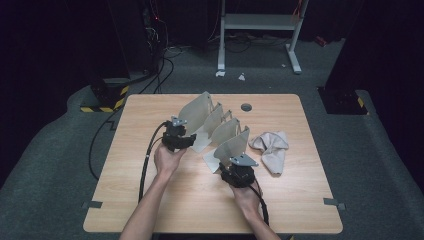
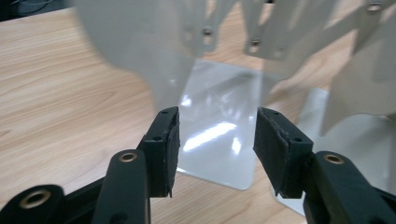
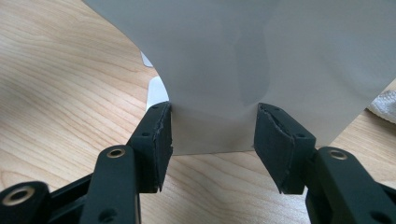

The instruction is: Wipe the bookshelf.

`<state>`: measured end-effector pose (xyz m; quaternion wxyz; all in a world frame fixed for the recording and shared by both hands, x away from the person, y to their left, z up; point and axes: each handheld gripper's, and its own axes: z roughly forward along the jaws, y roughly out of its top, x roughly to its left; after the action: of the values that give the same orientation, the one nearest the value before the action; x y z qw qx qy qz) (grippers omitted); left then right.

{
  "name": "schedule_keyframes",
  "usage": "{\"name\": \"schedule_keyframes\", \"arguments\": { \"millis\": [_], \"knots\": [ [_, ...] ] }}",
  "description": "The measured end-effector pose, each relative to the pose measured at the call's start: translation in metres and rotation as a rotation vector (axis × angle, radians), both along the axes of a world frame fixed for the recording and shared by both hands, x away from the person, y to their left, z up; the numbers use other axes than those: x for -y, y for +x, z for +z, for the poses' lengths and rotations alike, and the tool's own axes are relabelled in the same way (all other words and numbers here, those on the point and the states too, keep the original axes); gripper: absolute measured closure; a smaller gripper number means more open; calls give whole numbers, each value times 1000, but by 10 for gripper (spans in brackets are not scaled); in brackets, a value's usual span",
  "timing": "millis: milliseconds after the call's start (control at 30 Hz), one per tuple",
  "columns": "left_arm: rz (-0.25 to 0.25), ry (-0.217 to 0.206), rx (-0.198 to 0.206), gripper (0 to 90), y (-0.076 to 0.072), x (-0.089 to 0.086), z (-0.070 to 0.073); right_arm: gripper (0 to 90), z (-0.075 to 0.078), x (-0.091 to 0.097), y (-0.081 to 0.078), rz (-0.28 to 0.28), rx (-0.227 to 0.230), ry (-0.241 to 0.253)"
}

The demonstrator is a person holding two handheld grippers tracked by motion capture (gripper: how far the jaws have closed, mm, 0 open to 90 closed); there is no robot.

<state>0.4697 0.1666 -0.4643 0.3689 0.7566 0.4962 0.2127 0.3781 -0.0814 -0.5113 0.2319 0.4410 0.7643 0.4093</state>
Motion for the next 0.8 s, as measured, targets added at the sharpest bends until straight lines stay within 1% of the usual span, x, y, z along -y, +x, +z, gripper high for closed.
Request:
{"name": "schedule_keyframes", "arguments": {
  "millis": [100,167,300,333,367,433,467,567,633,667,700,733,800],
  "knots": [
    [33,-5,-1,496,4,-6,-2,463,0,2,0,3,2,-6],
    [45,-13,-4,496,7,-10,-3,463,0,5,-1,2,0,-3],
    [54,-22,-6,496,12,-13,-3,459,0,10,-1,-2,-2,0],
    [51,-31,-10,496,15,-14,-3,460,0,14,-1,-4,-5,1],
    [45,-30,-23,499,17,-15,-2,459,0,15,0,-2,-4,-1],
    [42,-23,-34,512,21,-15,-2,450,0,18,1,-4,-13,-1],
    [41,-15,-31,515,22,-16,-1,450,1,20,1,-7,-14,-7],
    [49,-29,-13,525,25,-18,1,446,2,25,1,-19,-12,-10],
    [53,-33,-10,532,26,-18,3,446,2,27,2,-20,-11,-10],
    [56,-33,-1,532,26,-19,4,446,2,29,2,-23,-11,-8],
    [60,-38,21,550,27,-21,7,446,2,32,3,-28,-13,-6],
    [65,-51,33,558,27,-22,8,447,2,33,3,-28,-13,-7],
    [66,-58,40,588,27,-24,10,448,1,36,3,-34,-16,-1]
  ]
}}
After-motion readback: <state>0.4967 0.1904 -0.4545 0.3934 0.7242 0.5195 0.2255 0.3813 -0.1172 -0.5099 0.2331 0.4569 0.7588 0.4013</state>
